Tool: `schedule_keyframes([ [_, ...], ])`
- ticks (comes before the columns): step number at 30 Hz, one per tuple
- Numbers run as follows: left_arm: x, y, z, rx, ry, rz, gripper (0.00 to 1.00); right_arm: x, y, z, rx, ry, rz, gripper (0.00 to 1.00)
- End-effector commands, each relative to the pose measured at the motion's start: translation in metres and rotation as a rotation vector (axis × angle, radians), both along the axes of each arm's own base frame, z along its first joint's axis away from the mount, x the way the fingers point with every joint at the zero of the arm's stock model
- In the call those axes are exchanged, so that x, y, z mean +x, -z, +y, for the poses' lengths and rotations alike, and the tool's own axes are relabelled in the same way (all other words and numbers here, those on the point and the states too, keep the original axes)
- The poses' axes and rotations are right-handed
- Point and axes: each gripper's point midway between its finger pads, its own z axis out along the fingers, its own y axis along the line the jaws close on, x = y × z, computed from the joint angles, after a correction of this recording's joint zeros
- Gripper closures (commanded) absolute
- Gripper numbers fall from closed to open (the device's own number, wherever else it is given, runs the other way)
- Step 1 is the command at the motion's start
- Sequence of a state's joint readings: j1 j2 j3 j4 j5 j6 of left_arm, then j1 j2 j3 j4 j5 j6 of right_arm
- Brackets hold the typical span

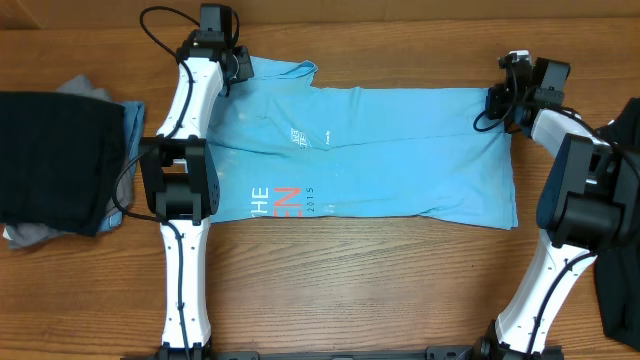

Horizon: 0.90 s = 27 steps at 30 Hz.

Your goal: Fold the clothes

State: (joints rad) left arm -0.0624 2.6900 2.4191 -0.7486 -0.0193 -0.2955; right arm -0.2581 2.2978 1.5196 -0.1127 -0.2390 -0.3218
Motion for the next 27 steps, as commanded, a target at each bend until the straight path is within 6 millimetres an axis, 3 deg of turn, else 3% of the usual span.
schedule_keyframes([
  [1, 0.002, 0.012, -0.006, -0.01, 0.025, 0.014, 0.84, 0.001, 0.004, -0.005, -0.017, 0.021, 0.01, 0.96],
  [6, 0.007, -0.006, -0.005, -0.008, 0.022, -0.012, 0.95, 0.001, 0.004, -0.005, -0.017, 0.021, 0.01, 0.96],
  [12, 0.011, -0.019, -0.006, -0.008, 0.022, -0.031, 0.96, 0.002, 0.004, -0.005, -0.017, 0.021, 0.007, 0.96],
  [19, 0.009, -0.021, -0.003, 0.004, 0.026, -0.024, 0.94, 0.002, 0.004, -0.005, -0.017, 0.021, 0.007, 0.96],
  [23, 0.009, -0.021, -0.003, 0.013, 0.039, -0.024, 0.84, 0.002, 0.003, -0.005, -0.018, 0.021, 0.005, 0.96],
  [27, 0.008, -0.021, -0.003, 0.012, 0.039, -0.022, 0.83, 0.002, 0.003, -0.005, -0.018, 0.021, 0.004, 0.96],
])
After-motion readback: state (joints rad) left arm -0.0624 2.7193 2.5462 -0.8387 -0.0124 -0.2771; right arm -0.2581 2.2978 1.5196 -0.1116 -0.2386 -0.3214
